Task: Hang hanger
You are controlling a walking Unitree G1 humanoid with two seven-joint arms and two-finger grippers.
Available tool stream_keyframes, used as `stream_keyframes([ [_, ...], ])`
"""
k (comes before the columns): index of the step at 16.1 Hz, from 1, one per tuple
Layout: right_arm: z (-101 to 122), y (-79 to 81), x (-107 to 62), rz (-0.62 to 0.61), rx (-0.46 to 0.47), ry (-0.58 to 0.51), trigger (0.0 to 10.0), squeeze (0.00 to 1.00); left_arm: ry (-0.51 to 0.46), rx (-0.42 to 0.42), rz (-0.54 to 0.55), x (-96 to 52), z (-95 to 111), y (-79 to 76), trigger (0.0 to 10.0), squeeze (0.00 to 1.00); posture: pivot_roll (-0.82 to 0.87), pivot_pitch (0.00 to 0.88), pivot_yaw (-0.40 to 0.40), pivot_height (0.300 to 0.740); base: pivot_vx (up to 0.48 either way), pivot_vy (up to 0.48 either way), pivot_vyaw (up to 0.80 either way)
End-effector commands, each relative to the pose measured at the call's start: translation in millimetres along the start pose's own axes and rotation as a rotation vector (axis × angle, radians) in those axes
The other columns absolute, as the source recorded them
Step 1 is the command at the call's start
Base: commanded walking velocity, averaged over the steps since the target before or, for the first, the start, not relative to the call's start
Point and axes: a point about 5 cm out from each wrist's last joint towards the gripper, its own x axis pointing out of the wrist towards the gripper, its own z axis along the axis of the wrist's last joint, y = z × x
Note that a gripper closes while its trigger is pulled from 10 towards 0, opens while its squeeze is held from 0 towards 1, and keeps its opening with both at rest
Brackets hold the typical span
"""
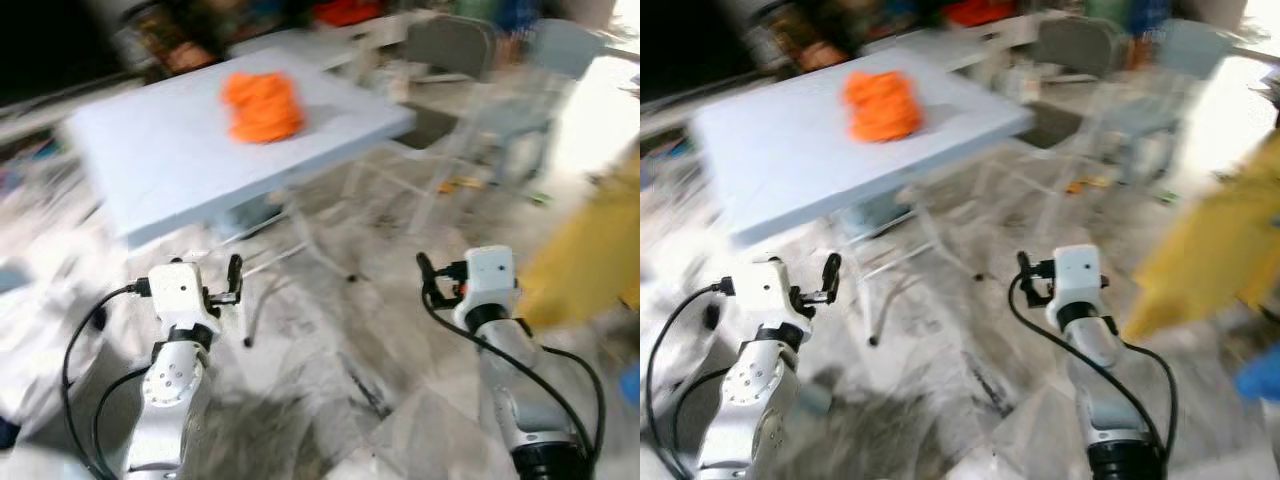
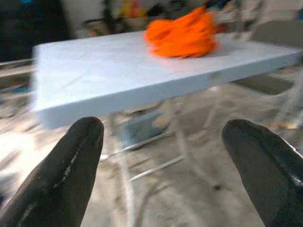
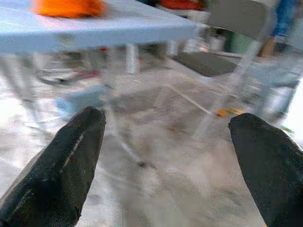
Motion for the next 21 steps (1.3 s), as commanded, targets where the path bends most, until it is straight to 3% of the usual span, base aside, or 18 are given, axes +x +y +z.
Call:
stream_keyframes([
  [1,3.5,3.2,-1.0,0.025,-0.003,-0.011,10.0,0.0,-0.011,-0.012,0.001,1.2,4.4,0.7,10.0,0.0,-0.09,0.0,0.088,0.74,0.0,0.0,0.8],
  [7,4.9,7.7,1.4,0.048,-0.003,-0.014,10.0,0.0,-0.016,-0.018,-0.005,2.8,6.0,0.4,10.0,0.0,-0.09,0.0,0.085,0.74,0.0,0.0,0.8],
  [9,5.0,8.6,1.5,0.053,0.016,-0.018,10.0,0.0,-0.021,-0.023,-0.011,2.6,6.7,-0.5,10.0,0.0,-0.09,0.0,0.085,0.74,0.3,0.0,0.8],
  [15,5.4,9.2,2.6,0.06,0.038,-0.019,10.0,0.0,-0.025,-0.026,-0.018,2.5,7.4,-1.8,10.0,0.0,-0.08,0.0,0.079,0.74,0.374,0.0,0.0],
  [21,6.7,12.0,4.1,0.077,0.028,-0.026,10.0,0.0,-0.032,-0.031,-0.02,2.4,8.9,-2.6,10.0,0.0,-0.07,0.0,0.077,0.74,0.434,0.0,0.76],
])
